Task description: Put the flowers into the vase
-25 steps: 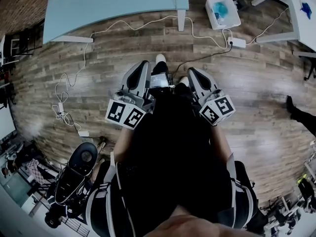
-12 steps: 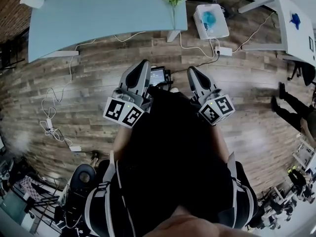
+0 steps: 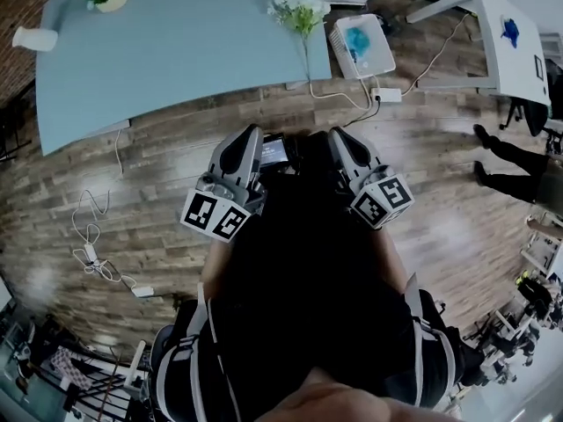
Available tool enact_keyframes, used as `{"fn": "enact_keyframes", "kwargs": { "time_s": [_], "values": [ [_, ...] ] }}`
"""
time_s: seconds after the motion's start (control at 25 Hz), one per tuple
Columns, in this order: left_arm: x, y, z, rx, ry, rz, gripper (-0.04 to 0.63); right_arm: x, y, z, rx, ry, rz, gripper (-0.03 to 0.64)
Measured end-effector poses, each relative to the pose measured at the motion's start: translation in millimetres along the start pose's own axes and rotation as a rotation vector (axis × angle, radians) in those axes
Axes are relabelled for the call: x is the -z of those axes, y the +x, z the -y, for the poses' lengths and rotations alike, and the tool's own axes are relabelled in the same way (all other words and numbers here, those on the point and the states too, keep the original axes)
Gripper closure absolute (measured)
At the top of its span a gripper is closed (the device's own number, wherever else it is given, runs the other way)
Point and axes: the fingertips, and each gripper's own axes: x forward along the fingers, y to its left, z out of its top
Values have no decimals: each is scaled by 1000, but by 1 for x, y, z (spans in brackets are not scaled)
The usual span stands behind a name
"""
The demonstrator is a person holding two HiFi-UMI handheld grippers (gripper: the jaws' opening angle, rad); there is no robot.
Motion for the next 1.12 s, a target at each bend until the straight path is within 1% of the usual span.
{"fn": "enact_keyframes", "kwargs": {
  "time_s": [0.16, 0.28, 0.4, 0.52, 0.64, 0.8, 0.96, 1.12],
  "values": [
    [-4, 20, -7, -16, -24, 16, 580, -14, 15, 14, -20, -17, -9, 600],
    [-8, 37, -17, -76, -33, 38, 580, -23, 33, 32, -43, -13, -21, 600],
    [-13, 59, -20, -136, 9, 36, 580, -39, 54, 51, -75, -10, -20, 600],
    [-21, 89, -20, -163, 43, 25, 580, -62, 72, 72, -93, -18, -5, 600],
    [-22, 125, -25, -201, 63, -6, 580, -73, 83, 101, -86, -31, -1, 600],
    [-13, 173, -39, -279, 52, -85, 580, -87, 90, 141, -72, -13, -1, 600],
    [-21, 216, -44, -319, 132, -135, 580, -98, 92, 178, -59, 30, 3, 600],
    [-27, 230, -53, -364, 201, -178, 580, -92, 101, 197, -62, 52, -39, 600]
  ]
}}
